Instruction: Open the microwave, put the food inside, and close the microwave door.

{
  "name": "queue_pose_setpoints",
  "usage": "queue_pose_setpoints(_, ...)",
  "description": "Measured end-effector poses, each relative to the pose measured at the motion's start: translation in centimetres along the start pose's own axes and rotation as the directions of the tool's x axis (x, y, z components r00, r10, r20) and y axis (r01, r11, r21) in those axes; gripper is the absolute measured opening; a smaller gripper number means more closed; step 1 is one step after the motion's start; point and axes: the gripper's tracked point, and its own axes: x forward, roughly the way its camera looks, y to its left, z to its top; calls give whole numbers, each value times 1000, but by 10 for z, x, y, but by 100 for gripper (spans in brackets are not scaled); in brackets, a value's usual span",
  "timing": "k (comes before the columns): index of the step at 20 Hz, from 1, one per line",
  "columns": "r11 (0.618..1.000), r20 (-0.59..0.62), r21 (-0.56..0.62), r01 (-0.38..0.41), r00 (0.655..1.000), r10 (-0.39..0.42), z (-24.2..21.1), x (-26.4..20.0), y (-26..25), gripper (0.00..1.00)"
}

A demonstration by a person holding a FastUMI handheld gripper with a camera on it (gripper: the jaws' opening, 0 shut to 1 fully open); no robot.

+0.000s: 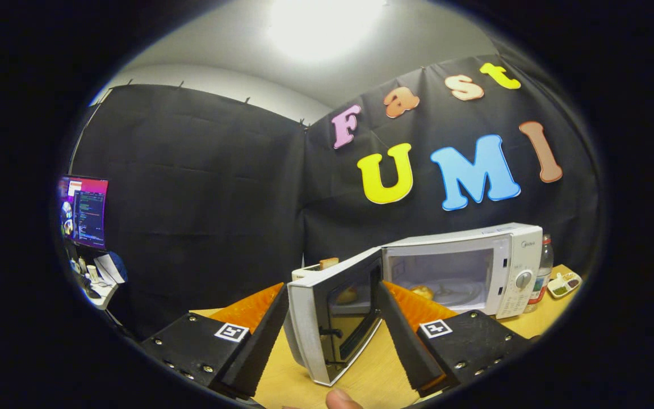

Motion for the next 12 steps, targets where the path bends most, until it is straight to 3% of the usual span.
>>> queue_pose_setpoints(2, 999, 1, -2, -53, 999, 53, 1, -5, 24, 88)
queue_pose_setpoints(4, 998, -3, -8, -62, 998, 62, -1, -6, 35, 72)
queue_pose_setpoints(7, 995, -56, -5, -103, 993, 103, -20, 0, 59, 39)
queue_pose_setpoints(9, 988, -96, -2, -156, 983, 155, -32, 3, 76, 28)
queue_pose_setpoints(10, 986, -108, -4, -169, 980, 168, -35, 5, 82, 28)
queue_pose_setpoints(12, 992, -135, -31, -118, 984, 113, -44, 14, 72, 1)
